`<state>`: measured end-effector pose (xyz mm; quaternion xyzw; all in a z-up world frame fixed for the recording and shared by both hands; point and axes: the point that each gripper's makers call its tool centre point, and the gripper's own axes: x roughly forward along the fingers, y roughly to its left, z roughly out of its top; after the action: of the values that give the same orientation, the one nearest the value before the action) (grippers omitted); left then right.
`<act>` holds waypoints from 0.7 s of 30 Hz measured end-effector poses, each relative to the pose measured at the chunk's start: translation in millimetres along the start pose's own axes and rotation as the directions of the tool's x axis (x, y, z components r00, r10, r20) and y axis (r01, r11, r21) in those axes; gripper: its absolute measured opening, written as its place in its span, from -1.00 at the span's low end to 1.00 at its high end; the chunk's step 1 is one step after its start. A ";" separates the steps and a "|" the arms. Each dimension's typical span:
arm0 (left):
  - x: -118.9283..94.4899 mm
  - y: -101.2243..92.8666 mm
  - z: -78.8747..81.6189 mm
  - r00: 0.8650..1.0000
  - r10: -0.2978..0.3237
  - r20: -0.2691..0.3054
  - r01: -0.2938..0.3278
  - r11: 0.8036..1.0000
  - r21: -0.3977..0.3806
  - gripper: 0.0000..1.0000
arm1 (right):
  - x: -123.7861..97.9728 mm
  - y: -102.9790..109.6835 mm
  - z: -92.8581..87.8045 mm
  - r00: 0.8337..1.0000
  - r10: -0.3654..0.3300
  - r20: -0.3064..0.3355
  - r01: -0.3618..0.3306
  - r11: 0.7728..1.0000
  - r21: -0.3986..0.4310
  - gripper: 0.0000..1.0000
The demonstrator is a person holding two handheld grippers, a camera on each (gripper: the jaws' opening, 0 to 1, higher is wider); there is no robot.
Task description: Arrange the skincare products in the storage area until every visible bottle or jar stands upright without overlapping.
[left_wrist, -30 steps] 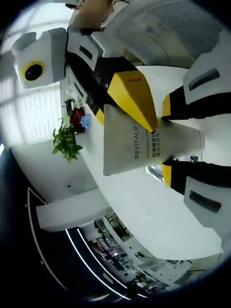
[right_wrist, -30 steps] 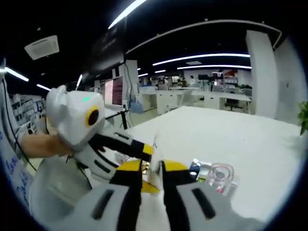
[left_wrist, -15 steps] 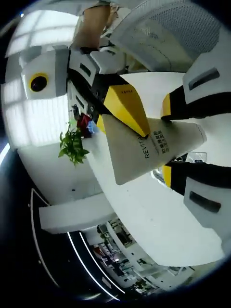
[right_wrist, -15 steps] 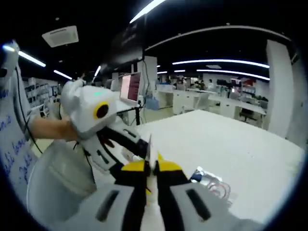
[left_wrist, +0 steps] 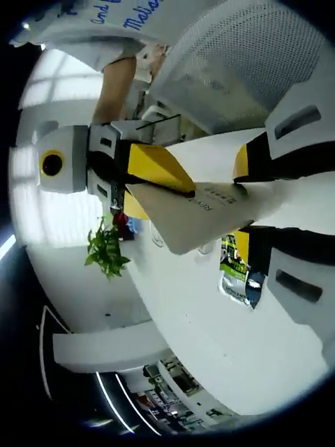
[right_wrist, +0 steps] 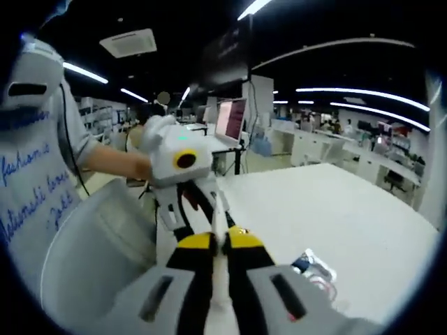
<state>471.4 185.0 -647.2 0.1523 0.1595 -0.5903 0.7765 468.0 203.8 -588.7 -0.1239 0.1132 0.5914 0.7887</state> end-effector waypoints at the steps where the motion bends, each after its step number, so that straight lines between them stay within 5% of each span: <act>1: 0.6 0.5 -0.6 1.000 0.002 -0.002 -0.002 1.000 0.001 -0.60 | 0.7 0.3 -1.0 1.000 0.002 -0.003 -0.002 1.000 -0.003 -0.88; 21: 10.5 9.1 -15.3 0.999 0.012 -0.047 -0.013 0.999 -0.031 -0.69 | 5.0 -13.2 -16.6 0.998 -0.054 -0.036 0.053 0.999 -0.009 -0.70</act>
<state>481.8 184.7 -665.1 0.1547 0.1859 -0.5791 0.7786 481.6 199.4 -605.1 -0.1409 0.1216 0.5682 0.8016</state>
